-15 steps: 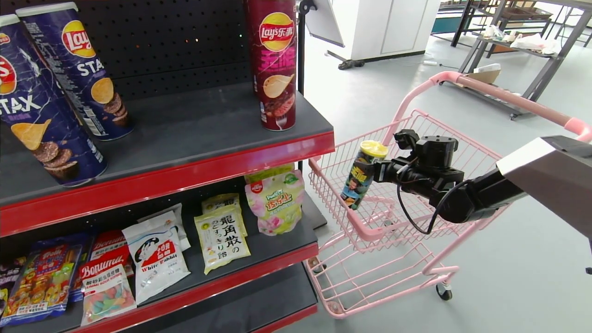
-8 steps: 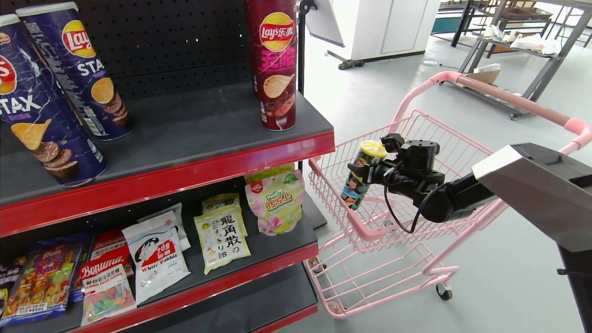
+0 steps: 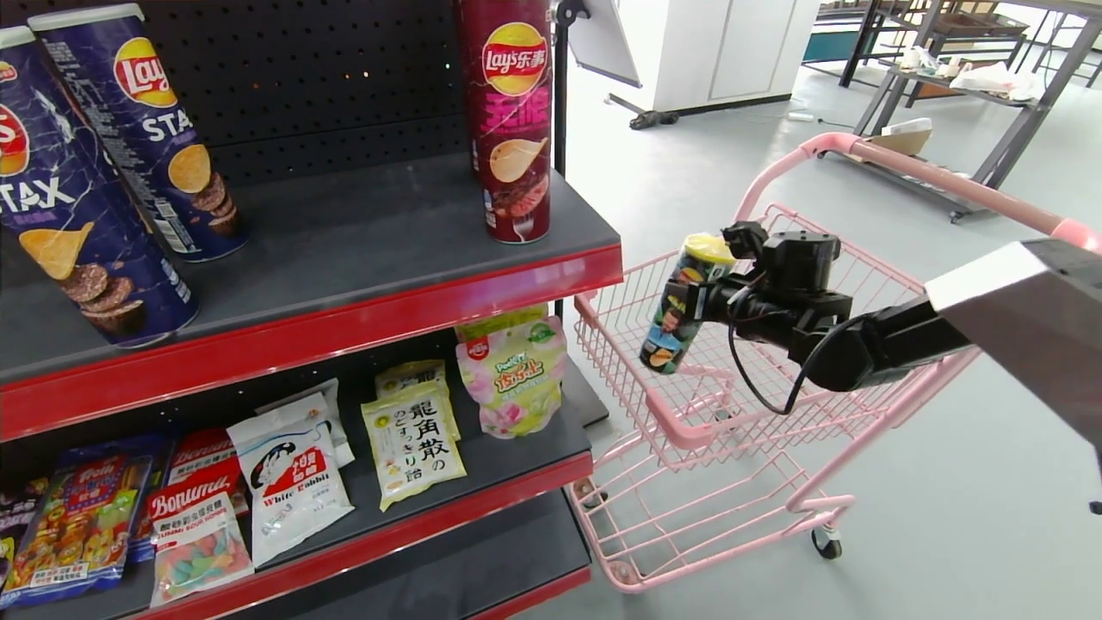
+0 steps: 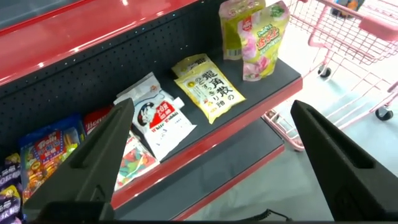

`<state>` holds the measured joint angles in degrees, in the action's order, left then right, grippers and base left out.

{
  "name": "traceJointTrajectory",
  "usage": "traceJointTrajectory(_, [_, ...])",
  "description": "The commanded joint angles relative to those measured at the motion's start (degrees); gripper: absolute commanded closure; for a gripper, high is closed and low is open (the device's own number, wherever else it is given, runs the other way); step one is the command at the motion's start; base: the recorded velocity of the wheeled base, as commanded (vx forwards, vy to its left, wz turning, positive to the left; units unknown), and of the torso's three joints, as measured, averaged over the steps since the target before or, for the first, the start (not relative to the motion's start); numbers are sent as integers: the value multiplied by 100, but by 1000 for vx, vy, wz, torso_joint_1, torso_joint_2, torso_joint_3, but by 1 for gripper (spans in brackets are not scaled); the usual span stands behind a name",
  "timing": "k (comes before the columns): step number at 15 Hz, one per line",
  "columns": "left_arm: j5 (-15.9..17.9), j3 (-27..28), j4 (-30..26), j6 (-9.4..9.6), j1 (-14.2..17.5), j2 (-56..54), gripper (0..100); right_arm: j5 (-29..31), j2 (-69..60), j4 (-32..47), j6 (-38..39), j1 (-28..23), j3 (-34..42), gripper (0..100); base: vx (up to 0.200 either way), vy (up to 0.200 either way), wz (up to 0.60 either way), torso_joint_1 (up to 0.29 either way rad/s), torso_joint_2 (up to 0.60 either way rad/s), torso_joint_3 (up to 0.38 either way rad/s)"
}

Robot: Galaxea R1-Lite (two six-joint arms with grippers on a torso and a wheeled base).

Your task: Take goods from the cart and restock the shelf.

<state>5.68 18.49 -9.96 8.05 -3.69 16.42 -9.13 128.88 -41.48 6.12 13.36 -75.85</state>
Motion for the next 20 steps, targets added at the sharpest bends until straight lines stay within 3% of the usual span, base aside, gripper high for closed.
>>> traceJointTrajectory(1, [117, 32, 3, -5, 0, 1, 0, -1, -1638, 606, -208, 17, 114, 100, 0, 0, 0, 0, 0, 0])
traceJointTrajectory(4, [258, 119, 3, 4, 0, 133, 0, 8, -3800, 1696, -383, 290, 984, 100, 0, 0, 0, 0, 0, 0])
traceJointTrajectory(6, [161, 199, 3, 57, 35, 256, 0, 78, -5189, 3384, -489, 694, 1450, 100, 0, 0, 0, 0, 0, 0])
traceJointTrajectory(8, [117, 225, -6, 224, 18, 371, 0, 403, -6349, 5739, -1060, 949, 1477, 100, 0, 0, 0, 0, 0, 0])
traceJointTrajectory(9, [135, 225, -6, 241, 9, 388, 0, 491, -6621, 6275, -1315, 967, 1547, 100, 0, 0, 0, 0, 0, 0])
traceJointTrajectory(10, [135, 207, 3, 320, 9, 450, 0, 482, -7043, 6337, -1429, 993, 2153, 100, 0, 0, 0, 0, 0, 0])
traceJointTrajectory(12, [126, 199, 20, 426, 0, 459, 0, 491, -7430, 5309, -1421, 975, 3164, 100, 0, 0, 0, 0, 0, 0])
traceJointTrajectory(14, [126, 181, 12, 909, 9, 450, 0, 526, -7632, 4280, -1377, 958, 3920, 100, 0, 0, 0, 0, 0, 0])
traceJointTrajectory(20, [117, 190, 12, 971, 9, 423, 0, 702, -7755, 3920, -1377, 958, 4166, 100, -33, 0, 0, 0, 0, 0])
